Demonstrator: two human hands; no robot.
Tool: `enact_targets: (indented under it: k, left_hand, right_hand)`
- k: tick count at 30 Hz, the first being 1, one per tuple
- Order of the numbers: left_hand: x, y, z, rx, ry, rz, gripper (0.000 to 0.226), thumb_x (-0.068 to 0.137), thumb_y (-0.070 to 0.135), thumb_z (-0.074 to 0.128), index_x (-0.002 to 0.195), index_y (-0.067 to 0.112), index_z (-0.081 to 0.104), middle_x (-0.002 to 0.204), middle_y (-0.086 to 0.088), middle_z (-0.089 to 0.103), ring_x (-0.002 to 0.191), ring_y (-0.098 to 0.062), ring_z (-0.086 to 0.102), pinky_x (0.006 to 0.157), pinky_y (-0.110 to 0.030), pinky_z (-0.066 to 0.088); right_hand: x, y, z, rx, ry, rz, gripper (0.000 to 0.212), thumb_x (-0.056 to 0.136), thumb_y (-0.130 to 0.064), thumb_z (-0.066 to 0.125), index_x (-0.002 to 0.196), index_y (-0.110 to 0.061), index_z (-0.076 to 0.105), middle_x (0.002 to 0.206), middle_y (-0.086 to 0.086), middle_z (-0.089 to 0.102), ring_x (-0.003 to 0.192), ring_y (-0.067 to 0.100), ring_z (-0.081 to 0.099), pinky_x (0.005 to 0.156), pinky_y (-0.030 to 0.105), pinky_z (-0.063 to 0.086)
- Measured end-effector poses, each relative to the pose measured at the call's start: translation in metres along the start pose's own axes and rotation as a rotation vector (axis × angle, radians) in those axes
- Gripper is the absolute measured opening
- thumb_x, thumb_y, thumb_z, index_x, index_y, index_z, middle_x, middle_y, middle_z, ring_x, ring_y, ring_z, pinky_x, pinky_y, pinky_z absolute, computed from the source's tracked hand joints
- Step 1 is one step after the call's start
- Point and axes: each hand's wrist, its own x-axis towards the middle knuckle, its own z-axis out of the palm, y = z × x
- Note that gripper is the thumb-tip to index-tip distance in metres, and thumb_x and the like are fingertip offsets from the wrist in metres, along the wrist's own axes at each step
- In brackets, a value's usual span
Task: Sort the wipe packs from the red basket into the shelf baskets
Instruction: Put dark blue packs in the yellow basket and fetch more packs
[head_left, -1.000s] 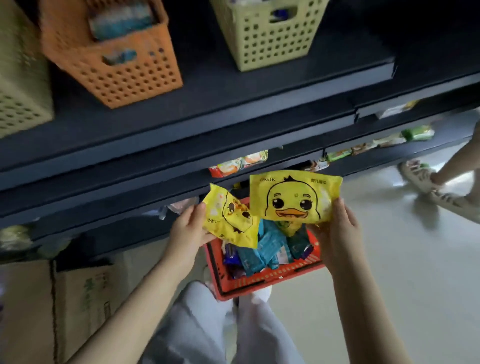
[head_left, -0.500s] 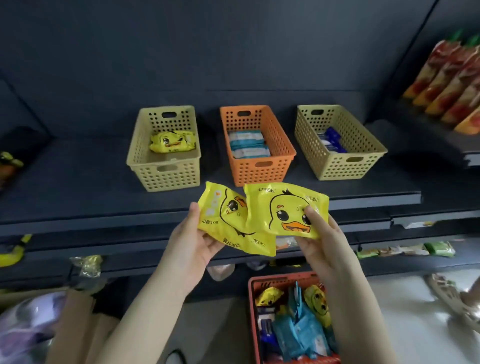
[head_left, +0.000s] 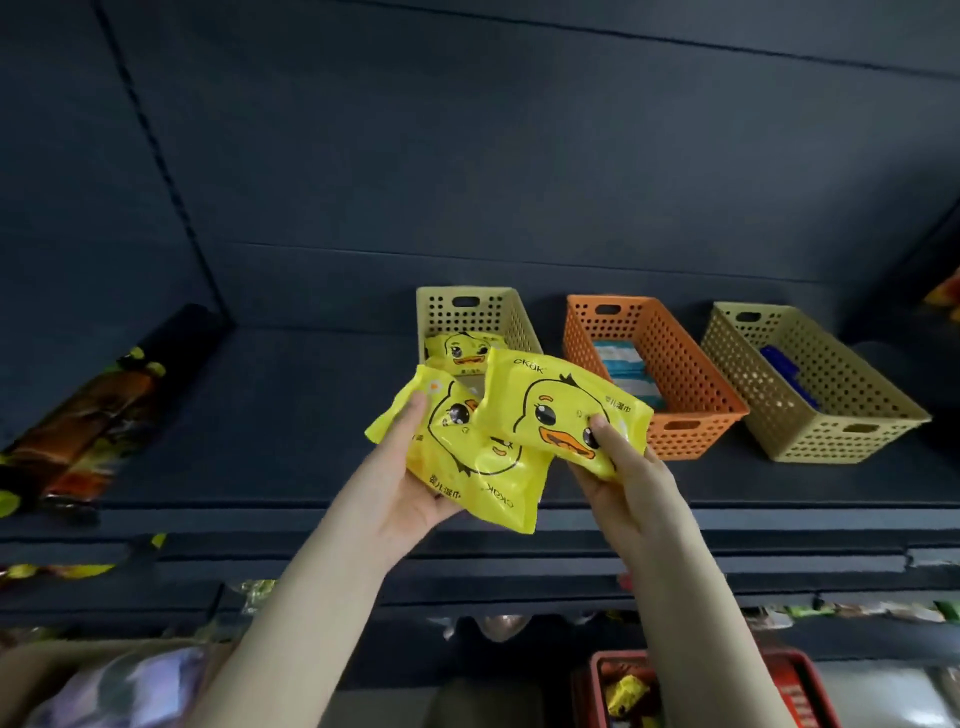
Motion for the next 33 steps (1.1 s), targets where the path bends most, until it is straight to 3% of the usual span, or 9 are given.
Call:
enact_targets:
  k: [4, 11, 13, 16, 21, 23, 27, 30, 33]
  left_hand:
    - [0.03, 0.032, 0.002, 0.103, 0.067, 0.123, 0.039, 0.088, 0.029, 0.063, 0.125, 0.018, 0.06, 0.115, -0.01, 0.07, 0.105, -0.031, 0.067, 0.085, -0.06, 0.052]
    - [0.105, 0.084, -0.006, 0.21, 0.293, 0.177, 0.037, 0.088, 0.047, 0.061, 0.117, 0.025, 0.062, 0.104, -0.003, 0.074, 0.092, -0.024, 0.072, 0.064, -0.041, 0.058]
    - [0.124, 0.096, -0.009, 0.258, 0.358, 0.197, 0.03, 0.089, 0.044, 0.061, 0.112, 0.024, 0.063, 0.098, -0.002, 0.076, 0.084, -0.022, 0.074, 0.059, -0.037, 0.058]
    - [0.145, 0.112, -0.017, 0.345, 0.386, 0.22, 0.018, 0.093, 0.034, 0.058, 0.107, 0.024, 0.063, 0.094, -0.001, 0.076, 0.075, -0.018, 0.074, 0.054, -0.035, 0.057]
    - [0.166, 0.138, -0.04, 0.462, 0.356, 0.135, 0.03, 0.093, 0.041, 0.056, 0.117, 0.024, 0.06, 0.108, -0.004, 0.073, 0.095, -0.027, 0.071, 0.077, -0.05, 0.057]
    - [0.174, 0.148, -0.046, 0.515, 0.338, 0.094, 0.035, 0.091, 0.047, 0.056, 0.116, 0.024, 0.06, 0.106, -0.005, 0.074, 0.095, -0.028, 0.071, 0.079, -0.051, 0.057]
    - [0.189, 0.163, -0.049, 0.605, 0.247, 0.003, 0.039, 0.082, 0.048, 0.063, 0.114, 0.026, 0.061, 0.101, -0.003, 0.074, 0.072, -0.016, 0.071, 0.048, -0.027, 0.052]
    - [0.2, 0.172, -0.053, 0.644, 0.168, -0.06, 0.04, 0.075, 0.041, 0.069, 0.112, 0.027, 0.062, 0.102, -0.003, 0.074, 0.08, -0.019, 0.073, 0.061, -0.035, 0.057]
    - [0.209, 0.179, -0.057, 0.684, 0.094, -0.096, 0.047, 0.069, 0.037, 0.071, 0.114, 0.028, 0.061, 0.103, -0.003, 0.074, 0.09, -0.023, 0.072, 0.074, -0.043, 0.058]
  right_hand:
    - [0.039, -0.016, 0.025, -0.039, 0.013, -0.035, 0.049, 0.075, -0.007, 0.07, 0.122, -0.004, 0.055, 0.112, 0.017, 0.07, 0.101, 0.031, 0.069, 0.082, 0.041, 0.058]
    - [0.148, -0.038, 0.059, -0.375, 0.097, -0.18, 0.034, 0.081, -0.007, 0.074, 0.112, -0.01, 0.062, 0.103, 0.011, 0.073, 0.092, 0.026, 0.072, 0.08, 0.046, 0.058]
    - [0.181, -0.034, 0.066, -0.581, 0.113, -0.21, 0.032, 0.075, -0.016, 0.08, 0.102, -0.018, 0.065, 0.1, 0.006, 0.073, 0.09, 0.026, 0.072, 0.082, 0.049, 0.058]
    - [0.223, -0.018, 0.073, -0.908, 0.086, -0.16, 0.065, 0.052, -0.048, 0.081, 0.107, -0.021, 0.061, 0.102, 0.003, 0.07, 0.094, 0.028, 0.069, 0.081, 0.05, 0.057]
    - [0.231, 0.019, 0.083, -1.172, 0.115, -0.114, 0.043, 0.08, -0.022, 0.076, 0.117, -0.015, 0.056, 0.103, 0.0, 0.065, 0.081, 0.011, 0.058, 0.064, 0.023, 0.047]
    - [0.234, 0.034, 0.082, -1.185, 0.146, -0.089, 0.056, 0.081, -0.022, 0.074, 0.131, -0.013, 0.05, 0.117, 0.003, 0.063, 0.091, 0.014, 0.056, 0.071, 0.024, 0.046]
    - [0.24, 0.048, 0.083, -1.169, 0.237, 0.058, 0.061, 0.08, -0.026, 0.075, 0.133, -0.013, 0.048, 0.116, 0.002, 0.062, 0.099, 0.02, 0.06, 0.082, 0.033, 0.052]
    - [0.24, 0.044, 0.079, -1.221, 0.223, 0.109, 0.042, 0.08, -0.023, 0.075, 0.116, -0.015, 0.055, 0.099, -0.002, 0.063, 0.081, 0.013, 0.061, 0.068, 0.032, 0.055]
    - [0.239, 0.044, 0.075, -1.252, 0.194, 0.127, 0.04, 0.083, -0.021, 0.073, 0.117, -0.019, 0.053, 0.092, -0.005, 0.057, 0.073, 0.005, 0.053, 0.052, 0.022, 0.041]
